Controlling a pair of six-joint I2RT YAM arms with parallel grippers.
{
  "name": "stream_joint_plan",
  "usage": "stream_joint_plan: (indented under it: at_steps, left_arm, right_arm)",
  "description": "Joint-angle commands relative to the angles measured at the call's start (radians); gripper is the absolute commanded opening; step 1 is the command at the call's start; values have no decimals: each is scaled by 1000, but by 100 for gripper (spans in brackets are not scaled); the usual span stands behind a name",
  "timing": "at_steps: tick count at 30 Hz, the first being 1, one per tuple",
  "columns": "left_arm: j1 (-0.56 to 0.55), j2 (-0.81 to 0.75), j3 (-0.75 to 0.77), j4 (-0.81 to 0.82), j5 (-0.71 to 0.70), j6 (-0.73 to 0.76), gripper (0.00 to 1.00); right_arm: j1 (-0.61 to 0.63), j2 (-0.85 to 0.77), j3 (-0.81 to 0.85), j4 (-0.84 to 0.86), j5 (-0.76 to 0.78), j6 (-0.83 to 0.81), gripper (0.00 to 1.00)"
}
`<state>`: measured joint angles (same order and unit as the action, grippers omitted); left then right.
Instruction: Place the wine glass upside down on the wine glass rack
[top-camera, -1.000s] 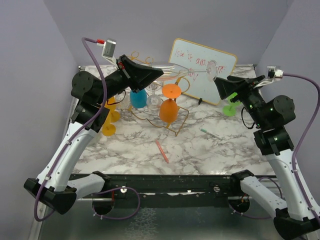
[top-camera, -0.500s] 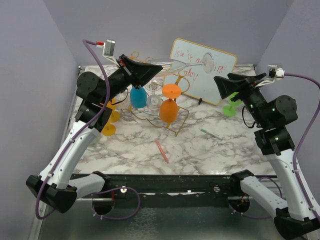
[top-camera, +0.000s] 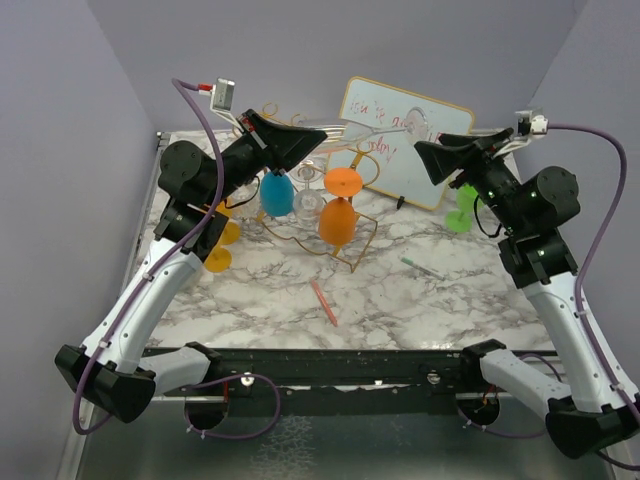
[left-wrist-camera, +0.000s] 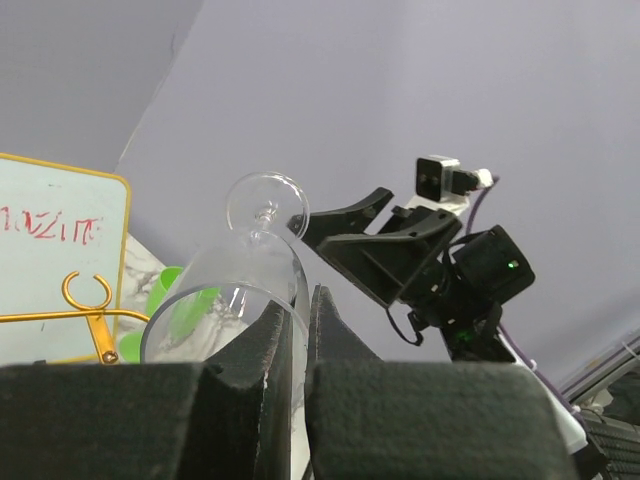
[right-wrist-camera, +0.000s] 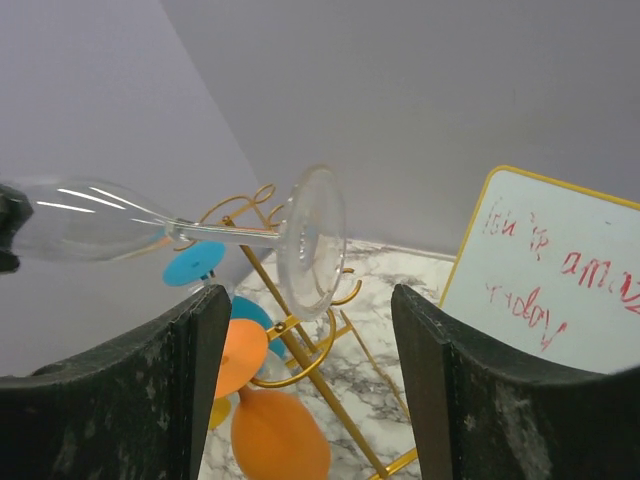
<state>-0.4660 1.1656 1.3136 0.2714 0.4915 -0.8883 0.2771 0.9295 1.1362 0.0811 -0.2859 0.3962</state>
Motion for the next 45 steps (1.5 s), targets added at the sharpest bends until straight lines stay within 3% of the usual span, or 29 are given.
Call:
stream_joint_plan:
  at_steps: [1, 10, 13, 16, 17, 22, 28, 30, 37, 41, 45]
  left_arm:
    - [-3, -7, -7, 46, 46, -31, 0]
    - [-3, -18, -25, 48, 72, -46, 0]
    - [-3, -23, -28, 48, 78, -44, 0]
    - [-3, -29, -37, 46, 81, -48, 0]
    - [-3, -33, -43, 45, 82, -47, 4]
    - [-3, -60, -67, -2, 70, -22, 15]
    - [-3, -131, -65, -202, 1, 97, 66]
    - [-3, -155, -52, -257, -11, 135, 76]
    - [-3, -215, 47, -539, -89, 325, 90]
    - [-3, -210, 54, -545, 15, 381, 95]
    - [-3, -127, 77, -528, 144, 314, 96]
  right_arm:
    - [4, 39, 35, 51, -44, 23, 67]
    - [4, 98, 50, 101, -92, 34, 43]
    - [4, 107, 55, 109, -121, 22, 27]
    - [4, 109, 61, 101, -130, -3, 4]
    - [4, 108, 64, 96, -125, -11, 1]
    - [5, 89, 68, 99, -117, -53, 1]
    - [4, 63, 69, 108, -144, -131, 1]
    - [4, 59, 57, 127, -169, -154, 1]
    - [5, 58, 40, 183, -388, -223, 1]
    - [6, 69, 35, 220, -525, -229, 1]
    - [6, 82, 20, 314, -654, -175, 1]
